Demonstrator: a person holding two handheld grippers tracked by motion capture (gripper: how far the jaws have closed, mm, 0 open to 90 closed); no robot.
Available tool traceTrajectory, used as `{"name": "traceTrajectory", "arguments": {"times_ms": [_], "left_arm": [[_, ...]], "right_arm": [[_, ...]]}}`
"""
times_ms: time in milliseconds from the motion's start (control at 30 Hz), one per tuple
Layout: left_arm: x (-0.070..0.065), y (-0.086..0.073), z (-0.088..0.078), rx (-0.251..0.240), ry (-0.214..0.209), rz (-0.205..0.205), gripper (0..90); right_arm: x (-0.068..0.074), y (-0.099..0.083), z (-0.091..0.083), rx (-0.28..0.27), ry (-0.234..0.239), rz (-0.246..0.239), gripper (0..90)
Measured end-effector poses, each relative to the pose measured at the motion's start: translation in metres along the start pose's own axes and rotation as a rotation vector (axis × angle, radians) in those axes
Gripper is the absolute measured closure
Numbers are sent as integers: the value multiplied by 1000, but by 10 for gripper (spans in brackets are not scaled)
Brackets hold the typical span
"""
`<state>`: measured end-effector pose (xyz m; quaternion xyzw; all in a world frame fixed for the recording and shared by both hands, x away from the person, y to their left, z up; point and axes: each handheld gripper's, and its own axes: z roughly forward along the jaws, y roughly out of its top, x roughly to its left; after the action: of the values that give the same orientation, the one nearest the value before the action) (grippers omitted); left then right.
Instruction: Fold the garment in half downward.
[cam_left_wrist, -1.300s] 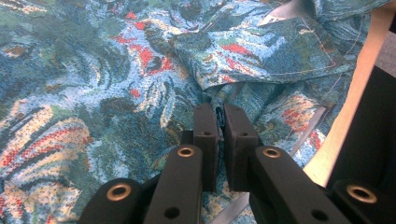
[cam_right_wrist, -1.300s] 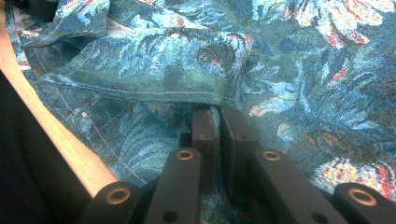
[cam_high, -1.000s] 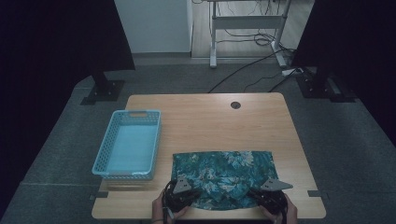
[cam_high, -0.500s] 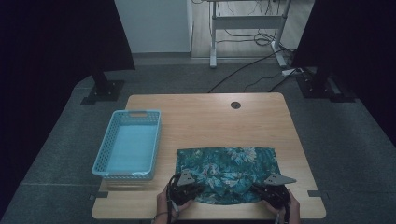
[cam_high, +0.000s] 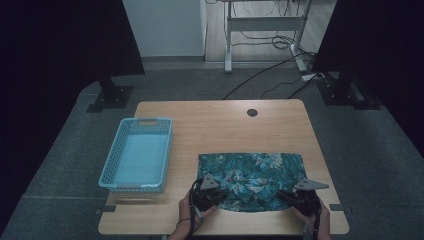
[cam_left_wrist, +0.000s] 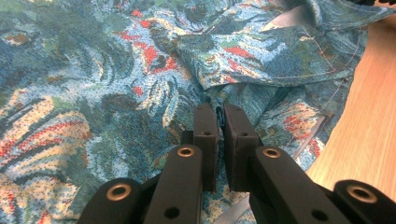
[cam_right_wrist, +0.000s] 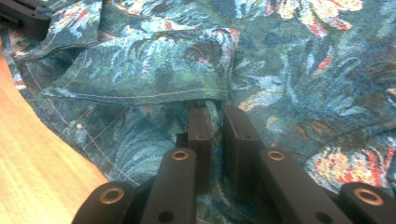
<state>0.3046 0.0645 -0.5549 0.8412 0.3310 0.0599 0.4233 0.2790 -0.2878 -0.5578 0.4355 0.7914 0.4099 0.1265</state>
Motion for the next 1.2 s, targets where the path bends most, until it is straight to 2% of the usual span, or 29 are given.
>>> {"name": "traceTrajectory", "arguments": {"times_ms": [133,300,400,600,733,800,967,1033,1200], "left_arm": [[0,5,6,7,-17,4,837],[1,10,13,3,-43,-23,837],[2,13,16,5,-49,-26,837],[2,16,19,3,-62,-22,807],[-3,16,19,7,-45,-4,770],[-6,17,19,11,-38,4,732],[-11,21,18,-22,-48,1,565],[-12,23,15,-38,-35,8,503],[-13,25,7,-59,-30,2,397]], "right_arm": [[-10,-1,-3,-11,-10,15,808],[-18,-3,-5,-21,-23,35,802],[-20,-3,-7,-23,-33,36,799],[-19,-2,-6,-16,-65,7,766],[-15,-2,-6,-16,-74,-8,719],[-13,-2,-6,-16,-76,-16,664],[-4,-3,-2,-26,-107,-21,394],[-2,-2,-1,-28,-117,-24,332],[1,-2,-4,-52,-112,-6,275]]}}
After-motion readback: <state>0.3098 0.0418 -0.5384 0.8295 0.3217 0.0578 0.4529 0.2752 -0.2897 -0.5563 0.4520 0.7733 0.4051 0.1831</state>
